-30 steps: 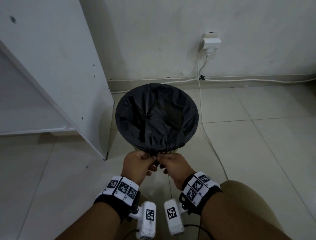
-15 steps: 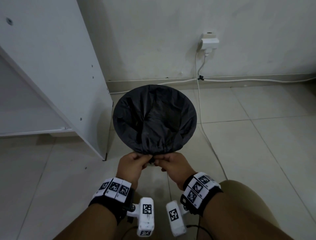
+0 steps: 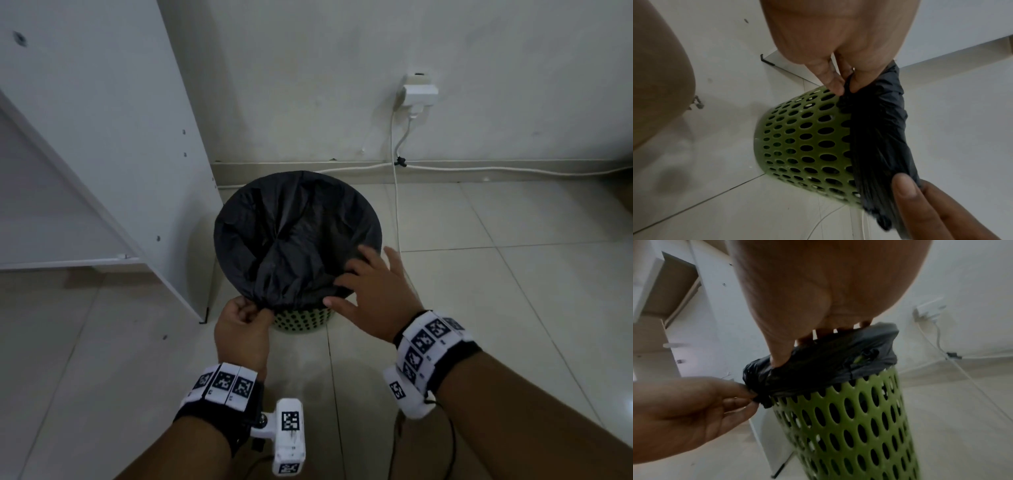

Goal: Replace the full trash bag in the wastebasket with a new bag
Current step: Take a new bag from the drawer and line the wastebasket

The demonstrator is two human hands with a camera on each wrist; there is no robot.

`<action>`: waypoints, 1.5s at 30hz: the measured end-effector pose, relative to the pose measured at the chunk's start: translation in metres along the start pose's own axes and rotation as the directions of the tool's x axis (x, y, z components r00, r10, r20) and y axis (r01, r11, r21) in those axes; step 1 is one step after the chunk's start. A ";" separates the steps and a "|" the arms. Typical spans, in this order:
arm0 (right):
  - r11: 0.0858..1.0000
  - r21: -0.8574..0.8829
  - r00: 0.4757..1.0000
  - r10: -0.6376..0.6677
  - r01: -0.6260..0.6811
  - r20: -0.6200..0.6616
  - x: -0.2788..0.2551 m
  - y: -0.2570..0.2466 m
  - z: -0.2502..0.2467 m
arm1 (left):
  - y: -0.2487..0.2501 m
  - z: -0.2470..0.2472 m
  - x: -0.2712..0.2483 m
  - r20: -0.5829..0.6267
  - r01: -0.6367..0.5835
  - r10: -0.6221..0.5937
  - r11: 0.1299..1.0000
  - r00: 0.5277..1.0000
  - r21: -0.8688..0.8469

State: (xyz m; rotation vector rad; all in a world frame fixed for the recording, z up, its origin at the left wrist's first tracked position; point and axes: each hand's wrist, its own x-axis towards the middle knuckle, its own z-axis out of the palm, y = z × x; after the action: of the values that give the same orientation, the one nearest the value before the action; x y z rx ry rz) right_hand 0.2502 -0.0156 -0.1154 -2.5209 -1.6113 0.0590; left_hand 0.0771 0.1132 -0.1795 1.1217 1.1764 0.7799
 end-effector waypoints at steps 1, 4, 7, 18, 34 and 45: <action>0.999 0.019 0.998 -0.034 0.033 0.059 0.003 -0.001 0.002 | 0.001 -0.003 0.001 -0.034 -0.018 0.018 1.000 0.999 0.005; 0.981 0.169 0.986 -0.113 0.092 0.123 0.007 -0.013 0.011 | 0.004 -0.011 0.005 -0.109 -0.009 0.014 0.999 0.994 0.043; 0.971 0.232 0.992 -0.076 0.051 0.100 0.006 -0.028 0.021 | 0.009 -0.014 0.010 -0.128 0.041 -0.037 0.999 0.991 0.032; 0.964 0.264 0.993 -0.008 -0.024 0.119 0.011 -0.038 0.026 | 0.012 -0.005 0.028 -0.072 0.057 -0.050 0.992 0.996 0.111; 0.972 0.233 0.999 0.025 -0.019 -0.022 0.019 -0.046 0.040 | 0.035 0.018 0.012 -0.062 0.019 -0.018 1.000 0.998 0.020; 0.973 0.124 0.980 -0.185 0.193 -0.074 0.013 0.005 0.040 | 0.050 0.033 0.009 -0.134 0.021 -0.008 0.995 0.991 0.097</action>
State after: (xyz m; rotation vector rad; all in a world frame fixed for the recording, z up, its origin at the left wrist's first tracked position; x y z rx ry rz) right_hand 0.2557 -0.0017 -0.1550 -2.2405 -1.7530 0.0612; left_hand 0.1153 0.1273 -0.1340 1.1550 1.3461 0.8030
